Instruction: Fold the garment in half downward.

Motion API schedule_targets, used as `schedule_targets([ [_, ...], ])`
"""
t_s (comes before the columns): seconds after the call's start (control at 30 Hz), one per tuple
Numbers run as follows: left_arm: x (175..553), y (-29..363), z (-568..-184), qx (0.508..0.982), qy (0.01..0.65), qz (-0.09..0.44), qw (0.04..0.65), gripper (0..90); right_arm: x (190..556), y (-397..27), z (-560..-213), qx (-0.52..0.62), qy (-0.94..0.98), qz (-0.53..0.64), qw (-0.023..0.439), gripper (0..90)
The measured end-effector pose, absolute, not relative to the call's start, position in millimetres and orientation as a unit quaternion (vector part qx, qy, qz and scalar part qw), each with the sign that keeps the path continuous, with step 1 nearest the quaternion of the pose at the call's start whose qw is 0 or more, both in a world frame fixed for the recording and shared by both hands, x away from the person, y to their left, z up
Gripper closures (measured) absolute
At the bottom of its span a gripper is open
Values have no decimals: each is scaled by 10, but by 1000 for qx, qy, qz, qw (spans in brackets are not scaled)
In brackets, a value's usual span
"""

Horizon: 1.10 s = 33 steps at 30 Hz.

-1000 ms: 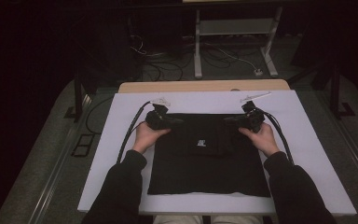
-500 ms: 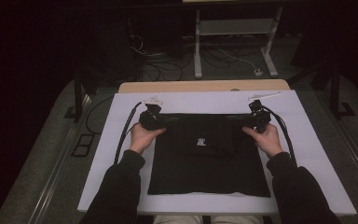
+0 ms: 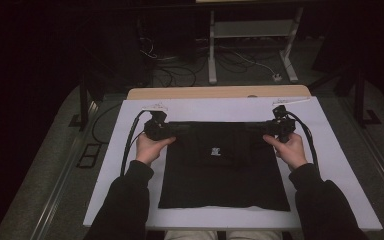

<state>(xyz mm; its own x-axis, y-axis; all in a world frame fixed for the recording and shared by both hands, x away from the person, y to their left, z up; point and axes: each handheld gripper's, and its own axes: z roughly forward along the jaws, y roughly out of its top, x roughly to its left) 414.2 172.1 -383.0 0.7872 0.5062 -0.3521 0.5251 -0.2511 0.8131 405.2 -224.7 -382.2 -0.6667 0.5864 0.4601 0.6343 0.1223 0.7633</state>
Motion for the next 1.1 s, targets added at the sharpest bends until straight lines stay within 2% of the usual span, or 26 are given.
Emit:
schedule_targets([
  [1.1, 3813, 1824, -3773, 777, 336, -27, 532, 890, 3683, -2444, -3736, -402, -745, -531, 39, 872],
])
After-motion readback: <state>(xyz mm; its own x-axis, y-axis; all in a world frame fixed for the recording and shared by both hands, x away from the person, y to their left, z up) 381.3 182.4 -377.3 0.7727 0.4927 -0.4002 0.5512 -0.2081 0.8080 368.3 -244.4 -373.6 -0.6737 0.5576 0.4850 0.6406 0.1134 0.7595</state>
